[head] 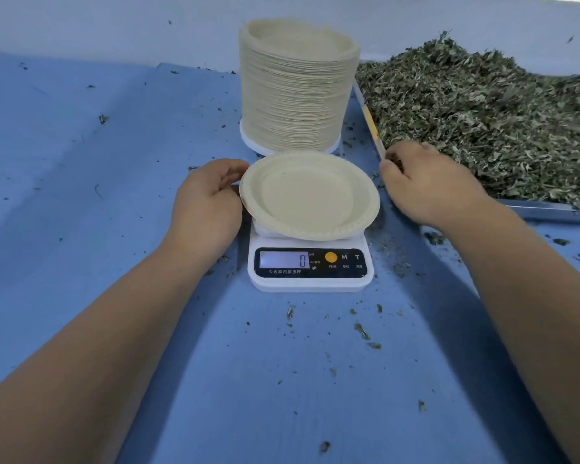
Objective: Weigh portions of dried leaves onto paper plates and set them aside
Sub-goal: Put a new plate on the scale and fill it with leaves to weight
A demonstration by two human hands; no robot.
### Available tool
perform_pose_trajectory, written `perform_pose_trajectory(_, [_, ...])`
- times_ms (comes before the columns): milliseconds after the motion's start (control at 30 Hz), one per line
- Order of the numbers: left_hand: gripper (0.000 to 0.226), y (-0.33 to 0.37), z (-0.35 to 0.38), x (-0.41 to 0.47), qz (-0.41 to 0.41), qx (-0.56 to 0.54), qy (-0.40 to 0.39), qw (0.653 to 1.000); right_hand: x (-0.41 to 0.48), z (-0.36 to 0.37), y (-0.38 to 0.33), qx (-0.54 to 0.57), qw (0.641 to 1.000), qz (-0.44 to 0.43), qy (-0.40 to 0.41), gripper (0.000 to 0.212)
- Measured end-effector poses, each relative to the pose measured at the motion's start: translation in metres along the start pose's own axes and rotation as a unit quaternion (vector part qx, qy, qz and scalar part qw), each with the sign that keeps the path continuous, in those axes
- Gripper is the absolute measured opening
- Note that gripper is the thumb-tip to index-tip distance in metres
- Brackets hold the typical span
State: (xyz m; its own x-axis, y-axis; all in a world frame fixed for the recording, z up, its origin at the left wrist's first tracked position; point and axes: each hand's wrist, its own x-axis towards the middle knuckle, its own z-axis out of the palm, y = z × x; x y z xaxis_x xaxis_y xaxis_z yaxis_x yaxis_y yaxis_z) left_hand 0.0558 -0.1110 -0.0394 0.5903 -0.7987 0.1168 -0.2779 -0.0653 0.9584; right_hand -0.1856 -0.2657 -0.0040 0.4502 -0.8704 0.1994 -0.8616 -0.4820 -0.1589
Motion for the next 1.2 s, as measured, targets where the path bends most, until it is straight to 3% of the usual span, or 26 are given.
perform_pose_trajectory(67, [0.05, 0.0, -0.001, 0.002, -0.004, -0.01, 0.006, 1.0, 0.01, -0.001, 0.001, 0.007, 0.997, 0.043, -0.057, 0.046])
perform_pose_trajectory(133, [0.051, -0.002, -0.002, 0.003, -0.015, -0.019, 0.009, 1.0, 0.013, 0.003, 0.003, 0.003, 0.996, 0.061, -0.064, 0.05])
perform_pose_trajectory(333, [0.053, -0.003, -0.003, 0.004, -0.028, -0.032, 0.015, 0.999, 0.001, 0.009, 0.002, 0.029, 0.993, 0.022, 0.109, 0.033])
perform_pose_trajectory(467, [0.05, -0.002, -0.003, 0.003, -0.021, -0.026, 0.022, 0.999, -0.002, 0.002, 0.001, 0.011, 0.988, 0.002, 0.154, 0.044])
perform_pose_trajectory(567, [0.05, -0.001, -0.003, 0.003, -0.024, -0.035, 0.029, 0.999, -0.001, 0.002, 0.004, -0.062, 0.996, 0.025, 0.065, 0.055])
perform_pose_trajectory(667, [0.053, -0.002, -0.003, 0.002, -0.021, -0.022, 0.02, 0.999, -0.002, 0.006, 0.007, -0.036, 0.999, 0.036, -0.015, 0.06])
perform_pose_trajectory(933, [0.051, -0.003, -0.005, 0.002, -0.029, -0.051, 0.033, 0.998, -0.003, 0.006, 0.006, 0.014, 0.997, 0.032, 0.069, 0.045])
perform_pose_trajectory(1100, [0.047, -0.003, -0.006, 0.001, -0.029, -0.056, 0.029, 0.998, -0.003, -0.002, 0.009, 0.07, 0.973, 0.04, 0.217, 0.025])
perform_pose_trajectory(1200, [0.048, -0.003, -0.005, 0.001, -0.029, -0.049, 0.026, 0.998, -0.004, -0.001, 0.01, 0.084, 0.971, 0.045, 0.219, 0.026])
